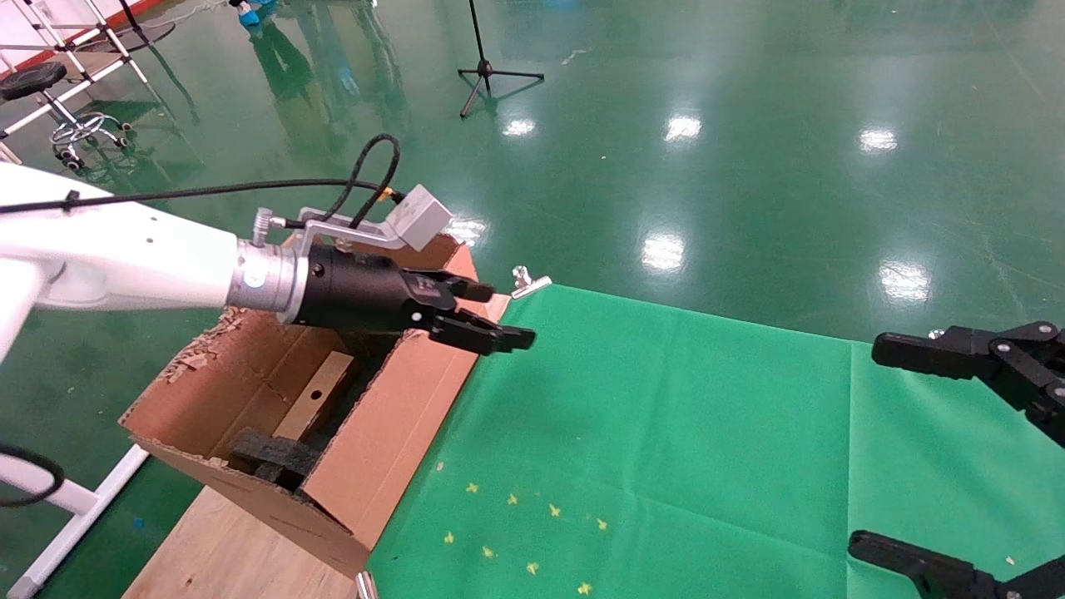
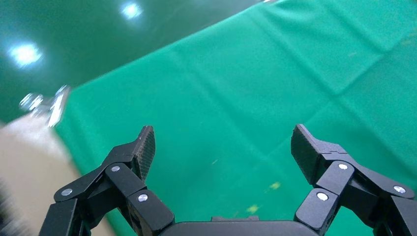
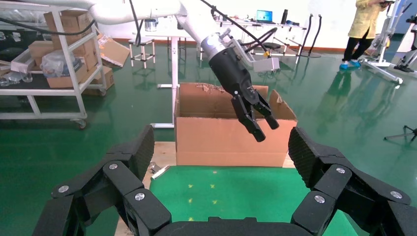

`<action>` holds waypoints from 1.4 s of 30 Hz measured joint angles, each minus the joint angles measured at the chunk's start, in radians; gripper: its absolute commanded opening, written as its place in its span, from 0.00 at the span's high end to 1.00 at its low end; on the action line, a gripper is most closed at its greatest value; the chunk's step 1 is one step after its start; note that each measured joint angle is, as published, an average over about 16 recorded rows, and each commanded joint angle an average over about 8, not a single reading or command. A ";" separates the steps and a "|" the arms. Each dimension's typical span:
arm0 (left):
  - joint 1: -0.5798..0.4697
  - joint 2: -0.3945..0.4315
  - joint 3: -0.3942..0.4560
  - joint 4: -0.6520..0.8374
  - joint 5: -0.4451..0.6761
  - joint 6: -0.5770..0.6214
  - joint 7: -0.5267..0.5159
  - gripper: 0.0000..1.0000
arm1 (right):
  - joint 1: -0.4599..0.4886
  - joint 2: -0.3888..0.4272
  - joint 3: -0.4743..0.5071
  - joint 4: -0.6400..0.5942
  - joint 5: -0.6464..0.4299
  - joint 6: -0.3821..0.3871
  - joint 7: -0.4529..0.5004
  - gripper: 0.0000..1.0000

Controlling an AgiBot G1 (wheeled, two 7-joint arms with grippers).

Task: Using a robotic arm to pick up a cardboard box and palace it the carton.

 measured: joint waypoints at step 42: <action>0.554 -0.143 -0.598 -0.615 -0.487 0.216 0.335 0.00 | 0.000 0.001 -0.002 0.000 0.001 0.001 -0.001 0.00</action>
